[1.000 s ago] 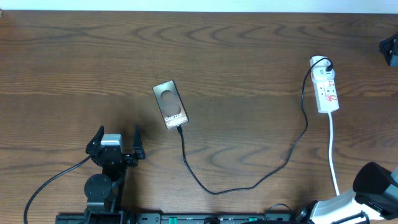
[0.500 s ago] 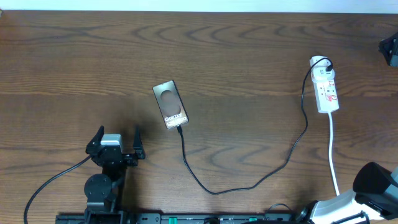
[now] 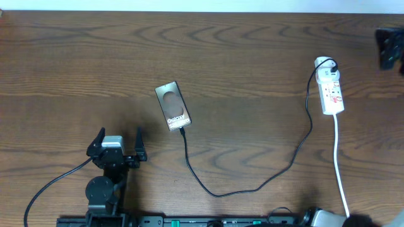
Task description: Plug charger to phone and switch on socket
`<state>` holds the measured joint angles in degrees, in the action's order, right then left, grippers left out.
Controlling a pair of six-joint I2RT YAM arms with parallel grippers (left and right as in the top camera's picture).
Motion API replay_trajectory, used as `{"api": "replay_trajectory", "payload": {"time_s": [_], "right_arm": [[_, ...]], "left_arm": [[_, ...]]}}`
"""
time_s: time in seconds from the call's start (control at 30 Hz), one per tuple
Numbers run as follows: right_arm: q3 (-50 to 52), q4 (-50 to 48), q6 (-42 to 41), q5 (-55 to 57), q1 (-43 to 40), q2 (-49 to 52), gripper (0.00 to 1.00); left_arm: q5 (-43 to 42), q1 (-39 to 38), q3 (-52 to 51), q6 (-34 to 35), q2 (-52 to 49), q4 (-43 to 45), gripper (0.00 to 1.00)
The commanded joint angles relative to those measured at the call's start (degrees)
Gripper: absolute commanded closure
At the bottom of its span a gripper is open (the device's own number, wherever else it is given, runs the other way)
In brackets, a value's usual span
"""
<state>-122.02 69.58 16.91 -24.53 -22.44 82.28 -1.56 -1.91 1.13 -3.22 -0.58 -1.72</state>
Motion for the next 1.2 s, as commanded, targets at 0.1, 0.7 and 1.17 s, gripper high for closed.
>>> {"api": "replay_trajectory", "payload": {"time_s": [0.1,0.7,1.17], "right_arm": [[24.6,-14.4,0.2,-3.5,3.8,-15.3,0.01],[85.9,-65.5,0.2,-4.7,11.5,-51.3,0.01],[114.6,-84.7,0.3,1.6,15.5,-69.7,0.01]], "left_arm": [[2.1,0.3,-0.9,0.1,0.3,-2.5,0.07],[2.1,0.3,-0.9,0.1,0.3,-2.5,0.07],[2.1,0.3,-0.9,0.1,0.3,-2.5,0.07]]}}
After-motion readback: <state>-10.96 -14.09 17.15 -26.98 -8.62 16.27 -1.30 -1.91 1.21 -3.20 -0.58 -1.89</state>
